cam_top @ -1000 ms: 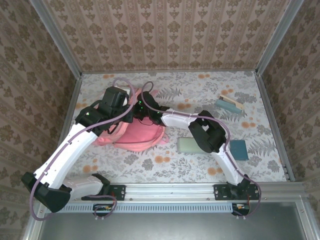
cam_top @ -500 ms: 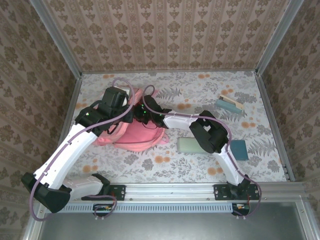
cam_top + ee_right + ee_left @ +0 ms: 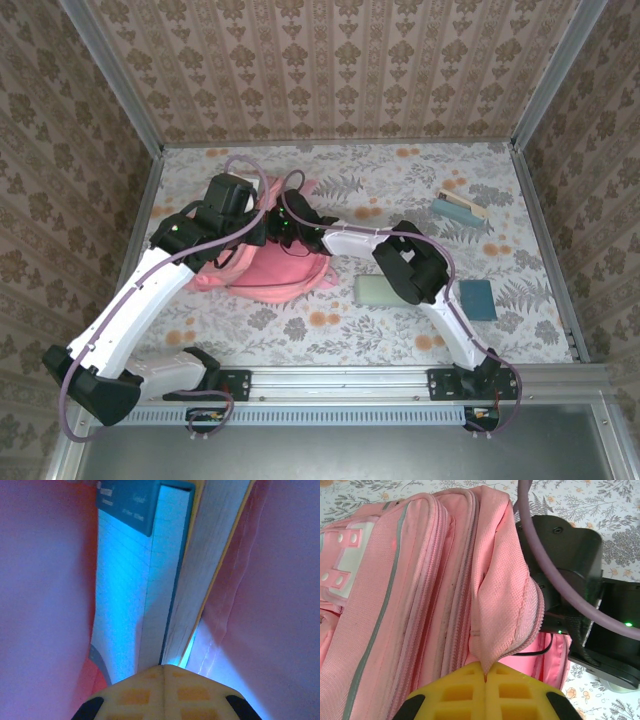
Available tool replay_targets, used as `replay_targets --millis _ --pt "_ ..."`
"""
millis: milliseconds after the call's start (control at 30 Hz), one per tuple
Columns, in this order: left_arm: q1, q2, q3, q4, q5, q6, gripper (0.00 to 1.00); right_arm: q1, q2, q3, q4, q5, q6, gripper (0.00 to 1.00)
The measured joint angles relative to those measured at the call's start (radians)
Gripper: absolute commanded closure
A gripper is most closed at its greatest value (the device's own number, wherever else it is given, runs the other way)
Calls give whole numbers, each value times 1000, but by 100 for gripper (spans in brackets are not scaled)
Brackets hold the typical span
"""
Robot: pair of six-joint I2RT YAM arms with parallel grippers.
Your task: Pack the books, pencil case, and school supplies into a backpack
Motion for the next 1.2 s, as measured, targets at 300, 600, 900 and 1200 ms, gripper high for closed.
replay_targets --millis 300,600,900,1200 --pt "5 0 0 6 7 -3 100 0 58 84 -23 -30 -2 93" --pt "6 1 -10 39 7 -7 100 -31 -151 -146 -110 -37 -137 87" --pt "13 23 -16 95 42 -7 100 -116 -604 -420 -283 32 -345 78" --pt "13 45 -25 147 76 -5 100 -215 -885 -637 -526 132 -472 59"
